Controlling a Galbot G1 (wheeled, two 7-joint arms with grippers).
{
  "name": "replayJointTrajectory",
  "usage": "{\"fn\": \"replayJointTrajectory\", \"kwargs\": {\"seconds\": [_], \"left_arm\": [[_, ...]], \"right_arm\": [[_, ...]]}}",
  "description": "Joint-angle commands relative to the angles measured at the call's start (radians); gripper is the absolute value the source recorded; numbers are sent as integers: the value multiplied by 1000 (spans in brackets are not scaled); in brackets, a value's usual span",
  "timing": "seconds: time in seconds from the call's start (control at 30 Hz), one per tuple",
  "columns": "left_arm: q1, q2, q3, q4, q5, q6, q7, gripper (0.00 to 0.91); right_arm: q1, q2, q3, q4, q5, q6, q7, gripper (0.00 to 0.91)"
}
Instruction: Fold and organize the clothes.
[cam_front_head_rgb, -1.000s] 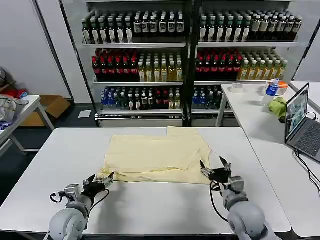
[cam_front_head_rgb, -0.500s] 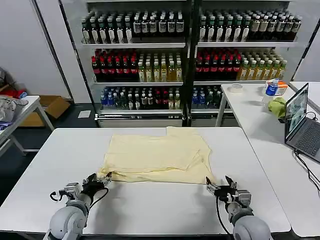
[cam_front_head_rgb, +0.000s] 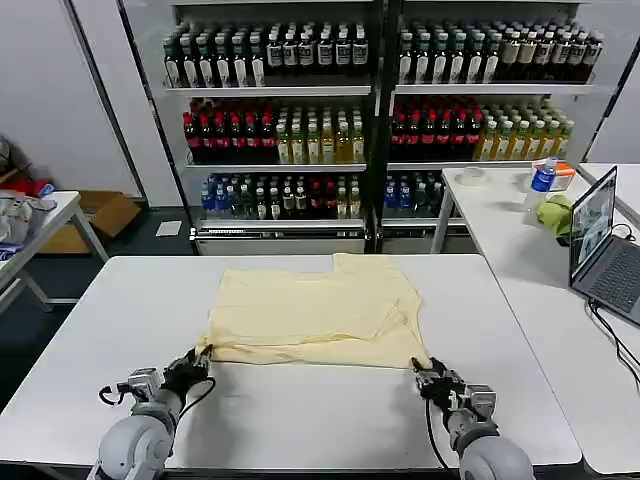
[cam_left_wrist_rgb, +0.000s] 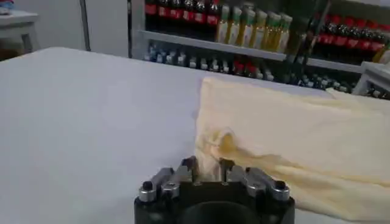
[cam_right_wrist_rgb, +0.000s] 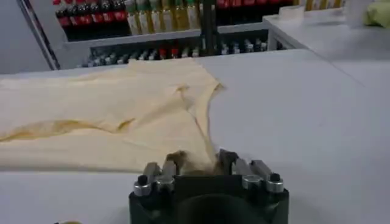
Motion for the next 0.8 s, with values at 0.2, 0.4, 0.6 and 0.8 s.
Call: {"fn": "replayJointTrajectory", "kwargs": {"seconds": [0.2,0.4,0.6,0.8], "left_arm": [[25,2,-7,-38,-15,-3,0,10],[93,-13,-19,-99,-12,-2,-2,10],[186,-20,-43,-185,-14,3,-10,20],[281,-18,-77,-284,-10,7,-20,10]], "right_arm": [[-37,-5,9,49,-9,3,-1,0],[-105,2,32,99,-41,12,-3,0],[-229,-17,90,191,-61,13,-8,0],[-334,-24,138,279,-92,13,-9,0]]}}
